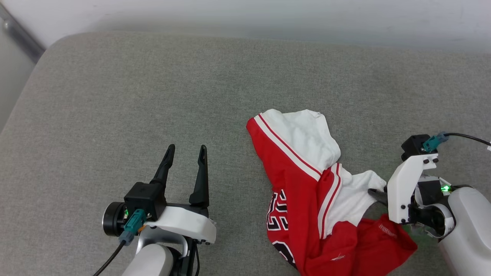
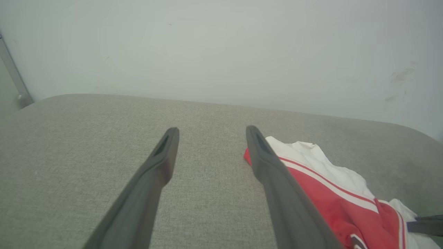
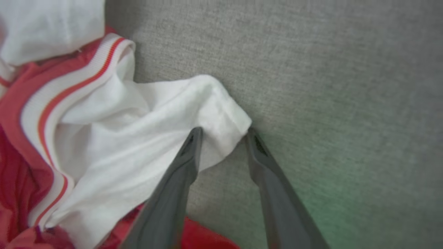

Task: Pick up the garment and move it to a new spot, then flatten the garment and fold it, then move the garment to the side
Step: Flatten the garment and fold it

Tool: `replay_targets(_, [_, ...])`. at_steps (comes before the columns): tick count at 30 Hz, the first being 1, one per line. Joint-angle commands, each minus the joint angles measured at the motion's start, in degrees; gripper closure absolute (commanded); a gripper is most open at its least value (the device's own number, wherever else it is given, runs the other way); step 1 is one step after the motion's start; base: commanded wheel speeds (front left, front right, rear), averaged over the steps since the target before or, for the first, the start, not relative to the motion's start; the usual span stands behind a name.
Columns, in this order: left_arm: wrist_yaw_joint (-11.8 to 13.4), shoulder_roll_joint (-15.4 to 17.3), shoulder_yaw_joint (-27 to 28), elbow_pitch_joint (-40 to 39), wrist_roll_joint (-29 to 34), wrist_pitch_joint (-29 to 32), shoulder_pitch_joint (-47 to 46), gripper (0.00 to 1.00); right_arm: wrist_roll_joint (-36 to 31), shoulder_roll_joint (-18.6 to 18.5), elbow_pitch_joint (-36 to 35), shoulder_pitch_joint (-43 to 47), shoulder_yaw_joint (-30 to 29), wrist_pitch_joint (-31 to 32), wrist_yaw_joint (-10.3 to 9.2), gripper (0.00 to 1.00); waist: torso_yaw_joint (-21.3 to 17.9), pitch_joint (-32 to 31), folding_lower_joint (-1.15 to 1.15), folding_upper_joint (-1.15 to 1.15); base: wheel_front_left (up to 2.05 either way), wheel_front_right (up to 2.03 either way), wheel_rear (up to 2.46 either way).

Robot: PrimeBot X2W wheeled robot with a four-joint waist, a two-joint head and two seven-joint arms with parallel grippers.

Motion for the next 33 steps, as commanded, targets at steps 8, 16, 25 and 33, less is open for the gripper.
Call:
replay_targets(8, [0.7, 0.5, 0.4, 0.9, -0.4, -0.5, 1.4, 0.00, -2.6, -2.8, -5.2, -2.3, -1.2, -4.5, -0.03, 1.00, -2.6, -3.1, 0.00, 0.00, 0.00, 0.00, 0.00])
replay_targets(16, [0.8, 0.9, 0.3, 0.6, -0.8, -0.3, 2.1, 0.00, -6.0, -4.5, -6.3, 2.0, -14.8, -3.1, -0.03, 1.00, -3.8, -4.5, 0.00, 0.00, 0.00, 0.00, 0.00])
replay_targets(25, [1.1, 1.3, 0.2, 1.1, -1.3, 0.1, 3.1, 0.00, -10.1, 0.1, 2.7, 11.5, -29.2, -6.5, -0.03, 0.73, -3.5, -6.0, 0.00, 0.00, 0.00, 0.00, 0.00])
replay_targets(33, [1.6, 2.4, 0.5, 1.4, -2.2, 0.6, 5.3, 0.00, -12.9, 2.9, 2.2, 13.3, -30.7, -22.4, -0.02, 0.00, -4.0, -8.5, 0.00, 0.00, 0.00, 0.00, 0.00])
